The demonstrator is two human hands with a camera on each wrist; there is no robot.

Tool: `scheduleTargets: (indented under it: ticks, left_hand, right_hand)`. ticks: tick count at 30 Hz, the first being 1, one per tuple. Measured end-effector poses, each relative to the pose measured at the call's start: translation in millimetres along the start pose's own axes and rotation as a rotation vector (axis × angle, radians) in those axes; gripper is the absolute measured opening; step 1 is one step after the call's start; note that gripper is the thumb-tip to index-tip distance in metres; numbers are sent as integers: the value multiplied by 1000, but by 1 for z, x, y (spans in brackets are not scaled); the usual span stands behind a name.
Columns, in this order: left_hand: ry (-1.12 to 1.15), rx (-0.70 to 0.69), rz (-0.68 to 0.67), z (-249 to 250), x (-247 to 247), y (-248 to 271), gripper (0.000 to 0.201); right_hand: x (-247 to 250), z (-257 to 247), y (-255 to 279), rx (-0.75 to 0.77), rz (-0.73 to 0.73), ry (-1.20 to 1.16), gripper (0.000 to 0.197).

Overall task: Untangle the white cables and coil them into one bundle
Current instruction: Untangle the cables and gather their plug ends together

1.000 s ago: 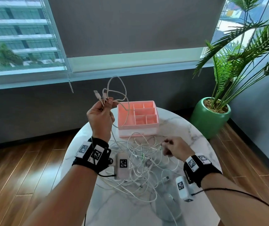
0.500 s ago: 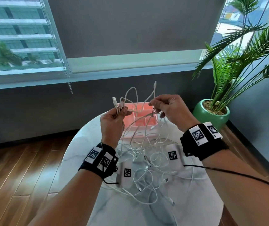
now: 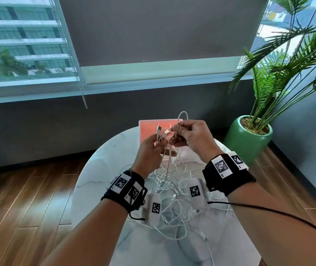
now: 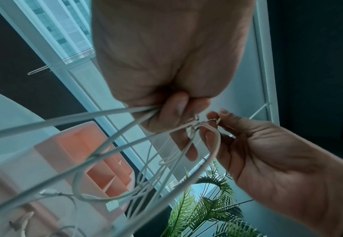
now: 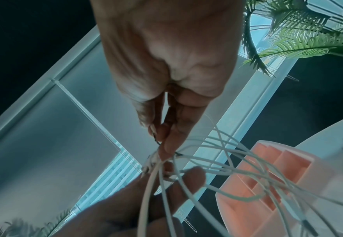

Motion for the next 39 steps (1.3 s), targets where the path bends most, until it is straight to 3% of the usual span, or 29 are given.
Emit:
scheduleTargets:
  ticks: [5, 9, 13, 22, 25, 32, 39]
  left_hand:
    - [14, -49, 151, 0, 15, -6, 13]
    - [18, -146, 211, 9, 21, -7, 19]
    - [-1, -145, 241, 6, 29, -11, 16]
    - [-130, -54, 266, -23, 40, -16, 16]
    - [-31, -36, 254, -21, 38, -18, 14]
    - [57, -63, 320, -15, 50, -26, 19]
    - [41, -52, 351, -24, 59, -31, 21]
  right_hand:
    - [6, 28, 5, -15, -11, 155, 18]
    - [3, 63, 18, -124, -76, 283, 26]
    - [4, 65, 25, -237, -37, 21, 29]
    - [74, -61, -20, 200, 410, -287, 35]
    - [98, -91, -29, 333, 508, -345, 35]
    - [156, -85, -28, 382, 436, 192, 30]
    - [202, -59, -5, 275, 570, 487, 27]
Point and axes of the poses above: each hand's wrist, its own y-axis away from the middle knuckle, its own x-axis out of the back of the hand, z = x × y, the point moved 5 cm from there along -y, towards the middle knuckle, and after that the axes turned 7 degrees about x, right-handed, at the moved point
